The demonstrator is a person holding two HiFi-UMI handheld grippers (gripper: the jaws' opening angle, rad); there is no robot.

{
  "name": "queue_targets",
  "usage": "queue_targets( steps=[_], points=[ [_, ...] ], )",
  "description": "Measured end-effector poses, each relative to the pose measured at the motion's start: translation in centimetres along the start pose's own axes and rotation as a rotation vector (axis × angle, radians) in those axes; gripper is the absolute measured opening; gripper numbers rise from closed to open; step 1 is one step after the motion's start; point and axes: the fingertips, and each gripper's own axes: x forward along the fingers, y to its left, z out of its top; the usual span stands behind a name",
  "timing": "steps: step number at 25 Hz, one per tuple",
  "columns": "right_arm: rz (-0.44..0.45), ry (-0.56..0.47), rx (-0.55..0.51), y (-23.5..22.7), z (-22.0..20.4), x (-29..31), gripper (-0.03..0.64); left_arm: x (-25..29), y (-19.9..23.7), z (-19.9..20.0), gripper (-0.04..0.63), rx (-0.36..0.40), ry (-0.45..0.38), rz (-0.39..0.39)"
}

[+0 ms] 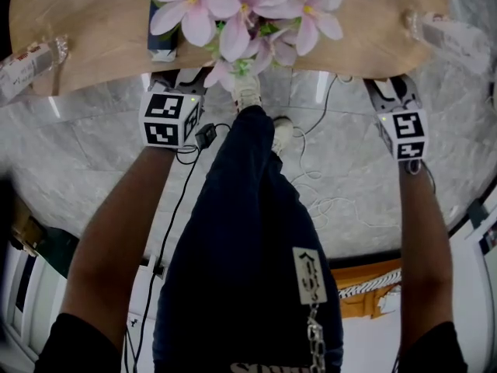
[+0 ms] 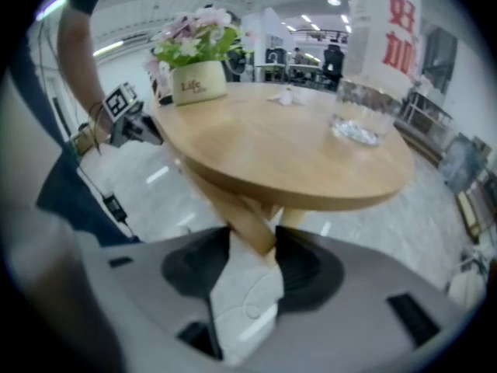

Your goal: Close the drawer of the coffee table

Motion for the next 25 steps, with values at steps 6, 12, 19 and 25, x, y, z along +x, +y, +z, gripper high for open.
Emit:
queue_targets(
  steps=[6, 12, 19, 25],
  points=[
    [-0.045, -0.007, 0.326, -0.9, -0.6, 0.1, 0.206, -0.1, 0.5, -0.9, 0.242, -0.295, 0.023, 0.005],
    [-0.082, -0.082, 0.487, 0.4, 0.2, -5.2, 0.086, -6.1, -3.1, -6.1, 0.051, -0.403, 0.175, -0.135],
    [-0.033, -0.175, 0.077, 8.2, 6.4, -21.5, 0.037, -21.8, -11.4, 0.7, 0.025, -0.24, -0.029, -0.232],
    [-0.128, -0.474, 0.103, 7.7, 18.5, -38.0, 0.034, -35.9, -15.0, 21.0, 0.023, -0.045, -0.46, -0.127]
  ],
)
